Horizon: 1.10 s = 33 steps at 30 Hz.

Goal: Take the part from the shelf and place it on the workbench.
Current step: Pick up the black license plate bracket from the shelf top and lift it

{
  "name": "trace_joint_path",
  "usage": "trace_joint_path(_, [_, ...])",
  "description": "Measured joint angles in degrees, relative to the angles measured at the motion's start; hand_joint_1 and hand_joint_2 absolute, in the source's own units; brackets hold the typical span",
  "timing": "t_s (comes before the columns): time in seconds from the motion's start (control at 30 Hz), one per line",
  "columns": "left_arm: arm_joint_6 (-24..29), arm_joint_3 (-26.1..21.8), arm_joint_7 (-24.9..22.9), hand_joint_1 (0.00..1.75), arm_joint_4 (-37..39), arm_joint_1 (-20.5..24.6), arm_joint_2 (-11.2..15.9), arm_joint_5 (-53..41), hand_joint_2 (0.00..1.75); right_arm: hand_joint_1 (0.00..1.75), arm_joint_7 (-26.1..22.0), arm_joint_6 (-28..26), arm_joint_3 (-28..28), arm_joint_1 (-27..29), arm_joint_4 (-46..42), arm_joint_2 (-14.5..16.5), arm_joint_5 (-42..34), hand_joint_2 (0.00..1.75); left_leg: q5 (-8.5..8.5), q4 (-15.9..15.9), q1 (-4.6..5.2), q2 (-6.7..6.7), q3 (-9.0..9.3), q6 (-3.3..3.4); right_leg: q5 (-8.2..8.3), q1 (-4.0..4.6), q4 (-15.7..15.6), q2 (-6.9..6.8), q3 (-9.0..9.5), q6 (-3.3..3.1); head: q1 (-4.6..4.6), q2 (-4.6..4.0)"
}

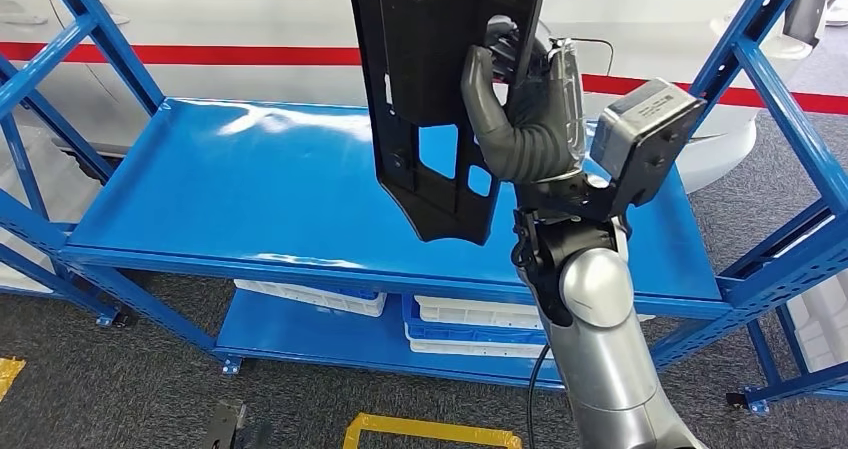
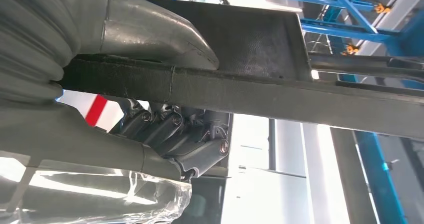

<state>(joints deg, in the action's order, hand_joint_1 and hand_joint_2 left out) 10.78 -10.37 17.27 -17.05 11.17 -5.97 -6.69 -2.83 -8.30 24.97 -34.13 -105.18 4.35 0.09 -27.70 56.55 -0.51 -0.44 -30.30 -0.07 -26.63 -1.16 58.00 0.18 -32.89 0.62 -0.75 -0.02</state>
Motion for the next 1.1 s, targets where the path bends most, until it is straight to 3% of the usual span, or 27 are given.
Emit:
trace_joint_path(0.23, [1.61, -0.19, -0.76, 0.0, 0.03, 0.0, 0.07, 2.34, 1.75, 1.75, -0.45, -1.54, 1.14, 0.0, -0.48, -1.38, -0.49, 1.75, 0.0, 0.0, -0.01, 0.0, 0.0, 0.0, 0.0, 0.0, 0.0, 0.0, 0.0, 0.0, 0.0, 0.01])
trace_joint_path(0.47, [2.37, -0.24, 5.2, 0.0, 0.25, -2.3, 0.2, 3.13, 1.75, 1.75, -0.15, -1.83, 3.11, 0.75, -1.68, -2.95, -0.2, 1.75, -0.02, 0.0, 0.0, 0.01, -0.03, 0.01, -0.01, 0.0, 0.0, 0.01, -0.03, 0.0, -0.01, 0.01])
trace_joint_path(0.7, [2.58, -0.33, 6.0, 0.0, 0.62, -3.13, 0.32, 3.54, 1.75, 1.75, 0.79, -1.64, 4.32, 1.62, -2.17, -3.67, -0.43, 1.75, -0.08, 0.13, 0.03, -0.01, -0.11, 0.11, 0.02, -0.12, -0.04, -0.01, -0.03, 0.03, -0.02, 0.01])
trace_joint_path(0.93, [2.46, -0.43, 6.03, 0.0, 1.05, -3.28, 0.43, 4.1, 1.75, 1.75, 1.1, -0.34, 5.84, 2.28, -2.22, -3.74, -0.41, 1.75, -0.46, 0.87, 0.1, -0.03, -0.48, 0.77, 0.13, -0.3, -0.1, 0.0, -0.02, 0.25, -0.03, 0.01])
trace_joint_path(1.03, [2.46, -0.43, 6.13, 0.0, 1.08, -3.28, 0.43, 4.15, 1.75, 1.75, 1.1, 0.18, 6.28, 2.41, -2.53, -3.75, -0.41, 1.75, 0.13, -0.15, 0.07, 0.11, -0.06, 1.58, 0.18, 0.05, -0.34, -0.09, -0.08, 0.76, 0.03, 0.0])
trace_joint_path(1.1, [2.46, -0.44, 6.2, 0.0, 1.09, -3.29, 0.3, 4.15, 1.75, 1.75, 1.09, 0.2, 6.53, 2.39, -2.85, -3.84, -0.44, 1.75, 0.9, -1.53, -0.23, 0.33, 0.65, 2.3, -1.25, 0.41, 2.56, -0.18, -1.66, 0.63, 0.22, 0.01])
